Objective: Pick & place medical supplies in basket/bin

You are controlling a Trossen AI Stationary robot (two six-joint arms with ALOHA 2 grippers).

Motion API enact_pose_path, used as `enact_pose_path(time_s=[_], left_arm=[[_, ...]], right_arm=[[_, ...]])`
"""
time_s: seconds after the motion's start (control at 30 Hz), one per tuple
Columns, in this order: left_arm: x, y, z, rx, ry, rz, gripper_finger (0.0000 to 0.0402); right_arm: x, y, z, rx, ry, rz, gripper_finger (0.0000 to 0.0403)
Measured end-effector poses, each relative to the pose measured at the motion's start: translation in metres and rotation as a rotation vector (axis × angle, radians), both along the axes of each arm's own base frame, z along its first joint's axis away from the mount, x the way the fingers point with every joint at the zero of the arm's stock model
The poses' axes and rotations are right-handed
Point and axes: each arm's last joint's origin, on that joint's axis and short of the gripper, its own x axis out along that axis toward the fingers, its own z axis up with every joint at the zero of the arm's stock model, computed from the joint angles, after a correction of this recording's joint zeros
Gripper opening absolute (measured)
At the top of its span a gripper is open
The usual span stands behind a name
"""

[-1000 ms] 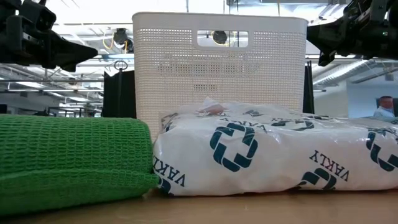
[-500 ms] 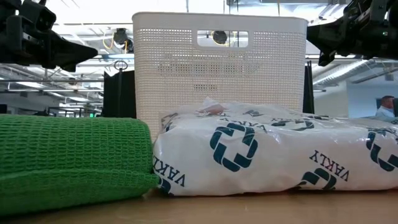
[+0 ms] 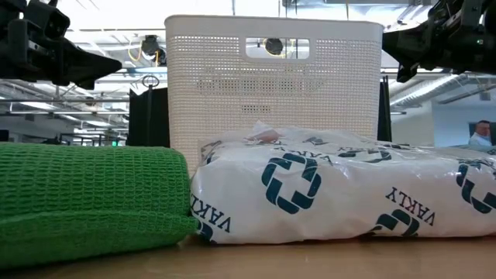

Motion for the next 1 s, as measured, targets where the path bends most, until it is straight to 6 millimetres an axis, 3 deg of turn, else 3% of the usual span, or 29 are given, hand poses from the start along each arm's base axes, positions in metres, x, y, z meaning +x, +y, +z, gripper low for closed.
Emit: enact_pose_path(time_s=[0.5, 0.77, 1.0], left_arm=[[0.0, 0.0, 0.0004, -0.003, -0.004, -0.001, 0.0031], [-0.0002, 0.0, 0.0029, -0.108, -0.042, -0.007, 0.0031], [-0.0003, -0.0029, 0.0066, -0.14, -0.078, -0.11, 0.0031]], right_arm=[[0.0, 0.0, 0.0, 0.006, -0.001, 0.002, 0.0], [0.0, 0.0, 0.0001, 0.007, -0.002, 0.002, 0.0], [0.0, 0.0, 0.0001, 0.006, -0.002, 0.002, 0.0]])
